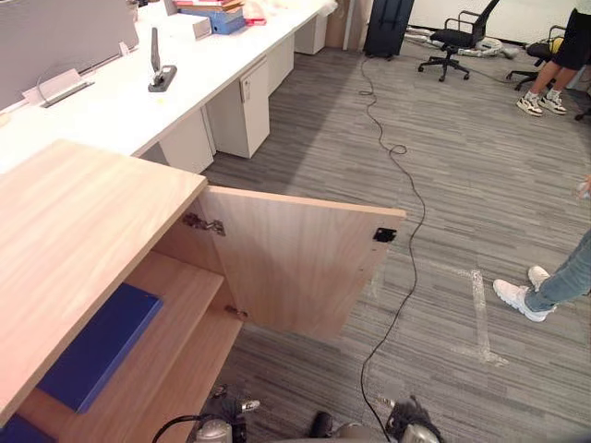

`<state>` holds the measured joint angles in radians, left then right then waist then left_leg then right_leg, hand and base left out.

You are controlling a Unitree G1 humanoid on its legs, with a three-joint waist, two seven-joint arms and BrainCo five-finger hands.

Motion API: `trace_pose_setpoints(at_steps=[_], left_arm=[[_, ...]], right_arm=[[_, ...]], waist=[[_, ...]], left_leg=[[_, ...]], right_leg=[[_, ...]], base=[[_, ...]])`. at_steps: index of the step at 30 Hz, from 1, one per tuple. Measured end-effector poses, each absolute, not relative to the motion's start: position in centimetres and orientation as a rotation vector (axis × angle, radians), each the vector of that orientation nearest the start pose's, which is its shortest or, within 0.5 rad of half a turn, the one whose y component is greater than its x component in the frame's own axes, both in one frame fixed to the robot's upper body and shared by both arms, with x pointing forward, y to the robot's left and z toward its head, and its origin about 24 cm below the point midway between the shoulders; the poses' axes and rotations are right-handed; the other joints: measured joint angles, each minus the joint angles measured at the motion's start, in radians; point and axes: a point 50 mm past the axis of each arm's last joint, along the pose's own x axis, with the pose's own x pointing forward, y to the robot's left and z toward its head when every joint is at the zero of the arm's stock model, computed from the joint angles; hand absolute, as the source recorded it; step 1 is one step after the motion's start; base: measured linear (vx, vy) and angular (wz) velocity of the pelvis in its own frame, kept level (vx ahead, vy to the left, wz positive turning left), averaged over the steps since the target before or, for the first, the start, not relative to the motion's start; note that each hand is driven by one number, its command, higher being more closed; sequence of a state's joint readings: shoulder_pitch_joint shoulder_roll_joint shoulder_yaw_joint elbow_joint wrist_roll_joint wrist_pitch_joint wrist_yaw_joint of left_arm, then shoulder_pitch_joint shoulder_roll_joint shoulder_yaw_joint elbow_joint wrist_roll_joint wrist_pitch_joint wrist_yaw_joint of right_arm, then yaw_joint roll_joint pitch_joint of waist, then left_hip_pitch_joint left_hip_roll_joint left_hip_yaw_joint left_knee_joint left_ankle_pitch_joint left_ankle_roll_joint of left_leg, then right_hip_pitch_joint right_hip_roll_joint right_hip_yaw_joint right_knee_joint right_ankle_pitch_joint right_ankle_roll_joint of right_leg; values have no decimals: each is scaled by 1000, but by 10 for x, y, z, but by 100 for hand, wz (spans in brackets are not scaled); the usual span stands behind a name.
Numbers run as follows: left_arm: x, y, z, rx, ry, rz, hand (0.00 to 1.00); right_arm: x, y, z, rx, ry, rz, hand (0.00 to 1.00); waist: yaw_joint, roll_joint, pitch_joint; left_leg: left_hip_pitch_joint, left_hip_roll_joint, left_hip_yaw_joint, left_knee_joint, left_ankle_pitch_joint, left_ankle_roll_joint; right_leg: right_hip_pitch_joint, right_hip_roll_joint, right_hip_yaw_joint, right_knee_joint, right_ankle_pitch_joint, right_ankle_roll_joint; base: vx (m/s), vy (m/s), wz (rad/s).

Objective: Walk over to the cabinet, pick up the folder, carry it to the office cabinet, place the folder inside the office cabinet, then close the office cabinet door

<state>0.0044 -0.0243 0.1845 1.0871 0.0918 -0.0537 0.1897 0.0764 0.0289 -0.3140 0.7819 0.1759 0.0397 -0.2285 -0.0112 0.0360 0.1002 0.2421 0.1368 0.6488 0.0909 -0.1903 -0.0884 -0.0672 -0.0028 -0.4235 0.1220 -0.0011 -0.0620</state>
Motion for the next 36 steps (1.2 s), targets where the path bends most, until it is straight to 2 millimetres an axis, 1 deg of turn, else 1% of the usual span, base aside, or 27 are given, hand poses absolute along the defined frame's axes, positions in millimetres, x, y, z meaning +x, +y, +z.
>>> trace_pose_setpoints(at_steps=[1, 2, 3, 4, 5, 7, 8, 10, 11, 12, 13, 14, 16, 19, 21, 24, 26, 27, 29, 30, 31, 33, 34, 36], left_arm=[[117, 173, -159, 69, 1049, 282, 0], [111, 178, -160, 90, 1062, 287, 0], [107, 182, -160, 102, 1070, 293, 0], [103, 187, -160, 101, 1075, 310, 0], [104, 188, -160, 103, 1070, 311, 0], [102, 190, -160, 110, 1070, 311, 0], [102, 191, -160, 110, 1071, 307, 0], [101, 193, -160, 119, 1071, 289, 0], [102, 195, -159, 132, 1069, 278, 0], [102, 195, -159, 137, 1069, 275, 0], [102, 197, -159, 144, 1065, 267, 0], [102, 197, -159, 149, 1063, 263, 0], [103, 199, -158, 165, 1061, 250, 0], [104, 198, -158, 178, 1053, 226, 0], [105, 199, -157, 190, 1045, 213, 0], [105, 201, -156, 199, 1040, 201, 0], [103, 203, -157, 194, 1043, 204, 0], [98, 206, -157, 196, 1056, 207, 0], [92, 209, -158, 190, 1071, 219, 0], [86, 211, -159, 178, 1086, 235, 0], [80, 213, -161, 169, 1104, 247, 0], [71, 215, -162, 162, 1127, 263, 0], [62, 218, -163, 153, 1149, 287, 0], [57, 221, -163, 144, 1159, 311, 0]], right_arm=[[140, -206, -130, 221, 856, -595, 0], [153, -214, -116, 219, 765, -610, 0], [162, -222, -106, 212, 699, -630, 0], [170, -240, -91, 205, 606, -679, 0], [173, -250, -84, 202, 563, -708, 0], [184, -293, -59, 163, 449, -813, 0], [188, -302, -52, 147, 422, -827, 0], [203, -325, -29, 99, 329, -864, 0], [210, -331, -19, 81, 293, -865, 0], [214, -333, -15, 76, 278, -865, 0], [225, -335, -4, 65, 242, -851, 0], [231, -334, 1, 57, 228, -835, 0], [255, -327, 17, 15, 184, -756, 0], [277, -320, 33, -29, 148, -675, 0], [296, -309, 45, -111, 135, -547, 0], [315, -296, 55, -181, 130, -405, 0], [317, -295, 55, -231, 150, -341, 0], [321, -288, 54, -286, 172, -252, 0], [325, -279, 53, -321, 185, -174, 0], [328, -273, 52, -348, 199, -118, 0], [331, -270, 50, -366, 220, -94, 0], [332, -273, 50, -413, 244, -68, 0], [333, -274, 53, -487, 259, -33, 0], [333, -277, 56, -563, 275, 14, 0]], waist=[[0, 0, 0], [0, 2, -1], [-1, 2, -1], [1, 1, -2], [2, 1, -1], [3, 3, -2], [4, 4, -3], [-1, 3, -3], [-1, 4, -3], [-1, 4, -3], [1, 4, -3], [1, 4, -4], [2, 4, -4], [6, 4, -4], [11, 4, -5], [18, 4, -5], [25, 3, -5], [25, 3, -5], [25, 2, -4], [26, 2, -4], [30, 0, -3], [34, -3, -1], [33, -8, 3], [33, -14, 6]], left_leg=[[-1, -2, 0, 0, 0, 0], [-2, -5, -1, 0, 0, 0], [-5, -6, -3, 0, 1, 1], [-14, -8, -10, 1, 2, 3], [-17, -10, -15, 1, 3, 4], [-17, -18, -50, 0, 8, 8], [-17, -20, -57, 0, 12, 6], [-18, -29, -75, -3, 22, 9], [-20, -31, -97, -2, 24, 8], [-20, -31, -109, -2, 26, 9], [-21, -34, -119, -3, 31, 9], [-22, -35, -121, -3, 32, 9], [-28, -40, -147, -3, 43, 9], [-31, -45, -172, -3, 50, 10], [-30, -47, -179, -3, 50, 10], [-30, -53, -203, -9, 50, 10], [-30, -56, -209, -11, 50, 10], [-29, -59, -215, -14, 50, 10], [-29, -61, -218, -15, 50, 10], [-29, -62, -221, -16, 50, 10], [-29, -63, -223, -17, 50, 10], [-29, -63, -225, -21, 49, 11], [-30, -62, -228, -26, 49, 11], [-30, -60, -234, -38, 49, 11]], right_leg=[[0, 1, 3, -5, 3, 1], [1, 2, 7, -13, 9, 1], [1, 2, 8, -19, 13, 2], [2, 2, 7, -31, 21, 3], [3, 2, 5, -38, 26, 3], [22, 0, 1, -70, 42, 9], [27, -1, 0, -78, 46, 11], [38, -4, -1, -105, 60, 14], [47, -4, -5, -122, 68, 15], [51, -4, -9, -128, 71, 16], [59, -4, -13, -141, 76, 15], [60, -4, -14, -146, 78, 15], [68, -8, -21, -164, 87, 16], [79, -12, -32, -182, 97, 18], [88, -12, -38, -192, 103, 18], [91, -14, -38, -205, 116, 20], [91, -16, -38, -205, 120, 21], [91, -18, -38, -205, 124, 23], [91, -20, -38, -205, 127, 23], [91, -22, -38, -205, 130, 23], [91, -22, -38, -206, 133, 22], [88, -22, -38, -206, 137, 20], [85, -20, -38, -207, 140, 17], [80, -15, -40, -208, 144, 14]], base=[[-35, 88, -10], [-19, 62, -7], [-15, 71, 0], [-9, 53, 7], [-4, 60, 10], [-10, 54, 8], [-14, 38, 7], [-18, 27, 5], [-27, 6, 8], [-30, -24, 13], [-23, -25, 10], [-34, -21, 10], [-45, -33, 11], [-43, -34, 14], [-53, -8, 11], [-64, 1, 3], [-76, 13, 3], [-80, 19, 3], [-90, 13, 2], [-120, 7, 3], [-105, 1, 2], [-104, -8, 1], [-124, -19, -1], [-148, -41, 1]])
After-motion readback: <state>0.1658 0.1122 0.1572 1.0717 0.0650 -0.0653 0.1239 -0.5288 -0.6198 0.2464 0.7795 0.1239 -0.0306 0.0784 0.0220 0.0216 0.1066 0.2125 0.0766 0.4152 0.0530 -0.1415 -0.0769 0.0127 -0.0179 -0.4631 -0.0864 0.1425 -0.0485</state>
